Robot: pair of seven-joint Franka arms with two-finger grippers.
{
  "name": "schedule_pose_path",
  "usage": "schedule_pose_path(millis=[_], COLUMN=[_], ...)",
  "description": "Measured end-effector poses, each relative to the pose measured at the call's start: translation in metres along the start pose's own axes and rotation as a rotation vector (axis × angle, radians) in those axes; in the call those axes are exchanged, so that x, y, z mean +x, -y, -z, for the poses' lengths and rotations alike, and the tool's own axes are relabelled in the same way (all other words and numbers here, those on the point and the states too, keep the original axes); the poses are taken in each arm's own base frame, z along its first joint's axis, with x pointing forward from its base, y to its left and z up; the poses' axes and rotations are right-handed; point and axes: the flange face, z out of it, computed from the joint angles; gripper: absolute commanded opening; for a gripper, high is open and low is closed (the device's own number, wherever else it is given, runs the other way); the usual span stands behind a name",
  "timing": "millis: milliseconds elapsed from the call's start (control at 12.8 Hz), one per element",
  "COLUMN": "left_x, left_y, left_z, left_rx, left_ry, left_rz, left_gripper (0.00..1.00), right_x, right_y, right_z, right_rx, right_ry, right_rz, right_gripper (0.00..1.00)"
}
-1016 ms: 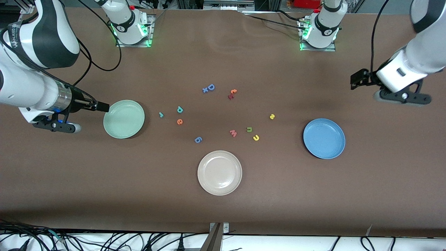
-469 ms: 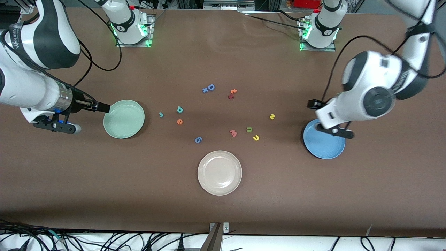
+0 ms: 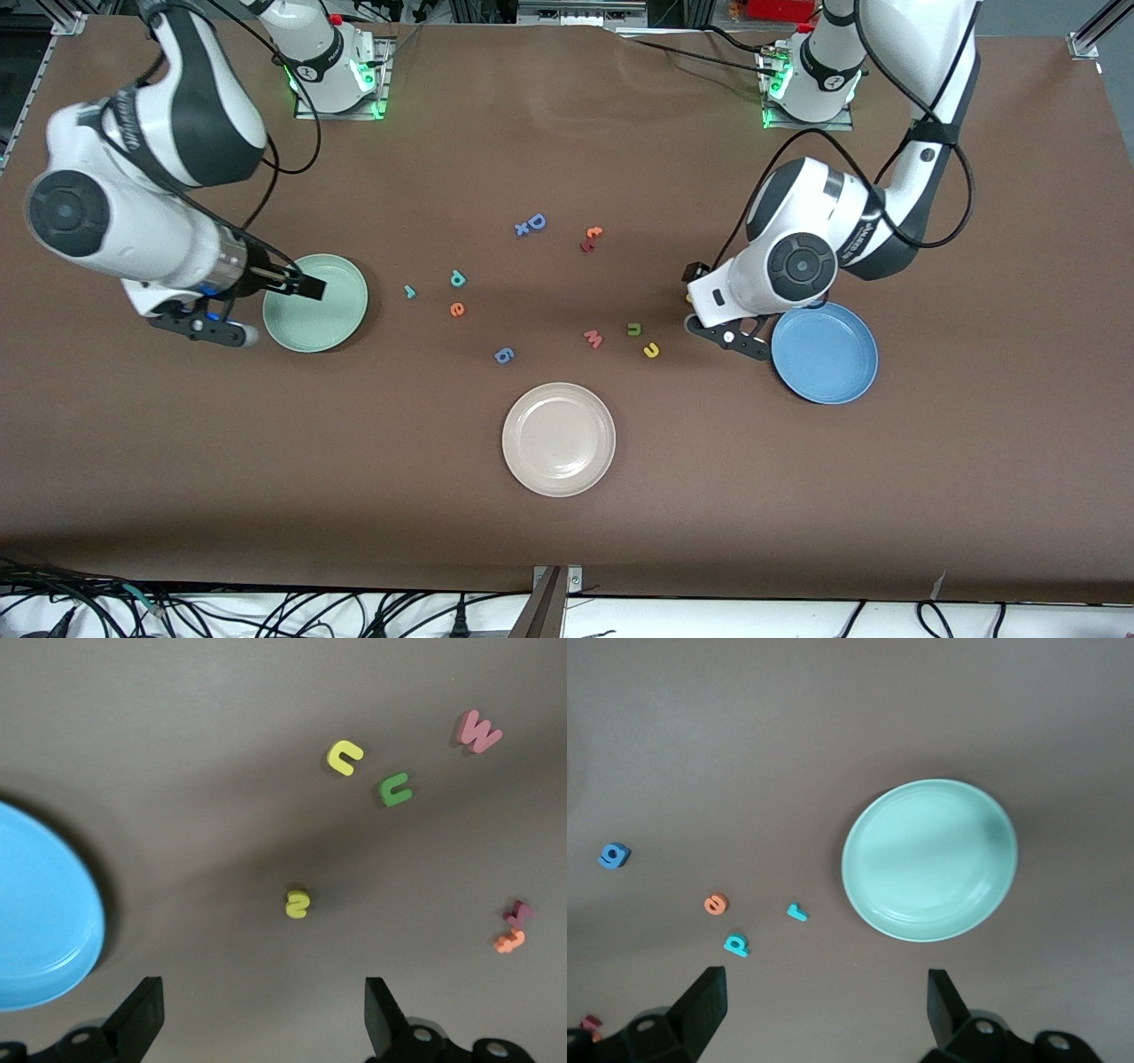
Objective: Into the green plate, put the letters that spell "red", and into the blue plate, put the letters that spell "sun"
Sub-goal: 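Reach the left gripper to the yellow 2 while the right gripper reaches the teal r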
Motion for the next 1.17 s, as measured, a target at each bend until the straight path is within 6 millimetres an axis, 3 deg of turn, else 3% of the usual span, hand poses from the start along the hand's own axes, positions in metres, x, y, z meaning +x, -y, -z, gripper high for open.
schedule_pose_path(millis=[469, 704, 860, 1016, 1094, 1173], left_x=[-0.018, -0.030, -0.032, -0.033, -0.033, -0.033], left_y=[0.000, -0.006, -0.017, -0.030, -0.032, -0.032], left_z=[-0.103, -0.135, -0.152, -0.168, -0.168, -0.166], left_rx=[0.006, 0.010, 0.013, 0.015, 0.016, 0.016], left_ry=[-0.112, -0.132, -0.142, -0.141, -0.143, -0.145], left_rz=[0.001, -0.011, -0.030, -0.052, -0.056, -0.056], left_gripper=[0.99, 0.96, 0.92, 0.74, 0.40, 0.20], right_x=[-0.009, -0.020, -0.032, -0.039, -0.039, -0.039], right_y=[0.042, 0.047, 0.052, 0.057, 0.058, 0.057], right_z=[-0.117, -0.173, -0.194, -0.207, -0.212, -0.217], right_rx=[0.020, 0.045, 0.033, 0.013, 0.000, -0.014], right_ry=[0.026, 0.007, 0.015, 0.024, 0.026, 0.026], right_rz=[-0.015, -0.001, 0.023, 0.049, 0.061, 0.074], right_gripper=[0.99, 0.99, 0.99, 0.99, 0.98, 0.96])
